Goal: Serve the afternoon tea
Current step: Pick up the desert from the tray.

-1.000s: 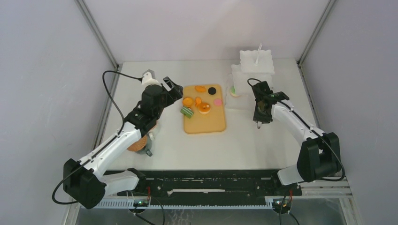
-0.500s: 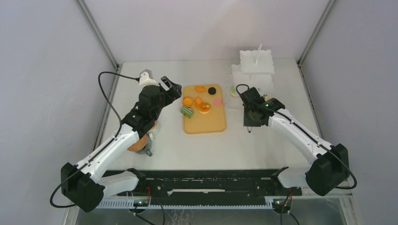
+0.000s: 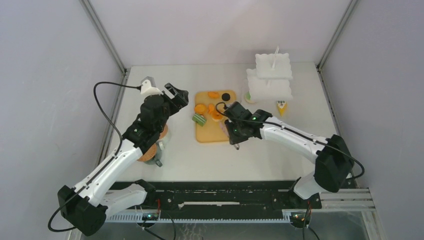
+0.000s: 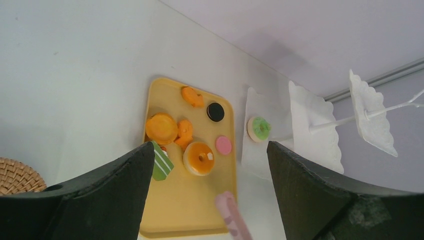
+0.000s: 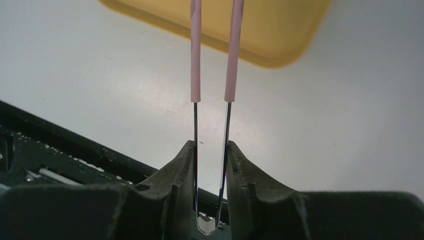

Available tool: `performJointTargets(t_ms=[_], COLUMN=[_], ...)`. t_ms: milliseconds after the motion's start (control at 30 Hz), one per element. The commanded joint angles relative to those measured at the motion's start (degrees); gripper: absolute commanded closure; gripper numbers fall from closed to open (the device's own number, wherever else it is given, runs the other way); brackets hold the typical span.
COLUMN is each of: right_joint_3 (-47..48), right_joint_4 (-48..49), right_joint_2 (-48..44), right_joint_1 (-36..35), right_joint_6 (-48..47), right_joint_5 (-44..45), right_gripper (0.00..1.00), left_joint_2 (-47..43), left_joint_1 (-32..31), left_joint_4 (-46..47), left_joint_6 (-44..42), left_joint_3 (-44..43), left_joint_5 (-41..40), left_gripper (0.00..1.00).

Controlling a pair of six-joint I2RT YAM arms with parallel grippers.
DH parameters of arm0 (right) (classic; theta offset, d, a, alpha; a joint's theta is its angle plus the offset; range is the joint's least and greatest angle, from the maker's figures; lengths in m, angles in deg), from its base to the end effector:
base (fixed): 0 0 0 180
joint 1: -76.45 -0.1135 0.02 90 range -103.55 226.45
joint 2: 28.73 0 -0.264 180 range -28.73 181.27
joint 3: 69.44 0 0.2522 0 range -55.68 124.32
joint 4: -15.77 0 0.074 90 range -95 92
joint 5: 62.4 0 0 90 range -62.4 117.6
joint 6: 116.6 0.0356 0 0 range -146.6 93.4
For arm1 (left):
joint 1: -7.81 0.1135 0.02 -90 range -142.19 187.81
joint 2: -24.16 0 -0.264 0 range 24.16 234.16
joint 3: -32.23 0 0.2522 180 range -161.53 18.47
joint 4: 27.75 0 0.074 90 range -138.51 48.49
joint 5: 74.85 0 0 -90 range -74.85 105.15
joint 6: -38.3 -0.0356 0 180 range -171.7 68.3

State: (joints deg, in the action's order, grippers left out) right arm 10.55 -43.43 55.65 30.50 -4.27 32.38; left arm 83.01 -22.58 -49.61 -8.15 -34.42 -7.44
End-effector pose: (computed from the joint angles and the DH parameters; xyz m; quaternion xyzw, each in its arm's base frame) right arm 0.2068 0.2095 0.2589 -0.1898 0.9541 0.0945 0.2117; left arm 0.2113 -0.1081 0.3477 -0.2083 0.7542 -0.2395 0.5749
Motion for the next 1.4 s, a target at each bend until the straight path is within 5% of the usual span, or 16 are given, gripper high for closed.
performJointTargets(t_ms=[0,533,1367], right_joint_3=[6.61,10.64,12.52], right_joint_4=[5.35,6.99,9.61], right_joint_2=[3.81,14.47,22.60], right_joint_1=[-4.10,-6.86,-0.92], right_joint_6=[-3.79,-5.58,-8.09], right_joint_5=[-4.20,-7.76,-11.08], right_gripper=[0.67,0.65,0.61], left_joint_2=[-2.94,-4.91,-2.26], left_joint_1=[-0.29,0.37,1.21], left_joint_4=[-0.87,-2.10,-1.14], left_joint_6=[0.04,-0.31,-0.13], left_joint_3=[2.32,4.09,3.85], left_joint_5=[-2.15,-3.01,-2.20], left_gripper=[0.12,0.12,0.12])
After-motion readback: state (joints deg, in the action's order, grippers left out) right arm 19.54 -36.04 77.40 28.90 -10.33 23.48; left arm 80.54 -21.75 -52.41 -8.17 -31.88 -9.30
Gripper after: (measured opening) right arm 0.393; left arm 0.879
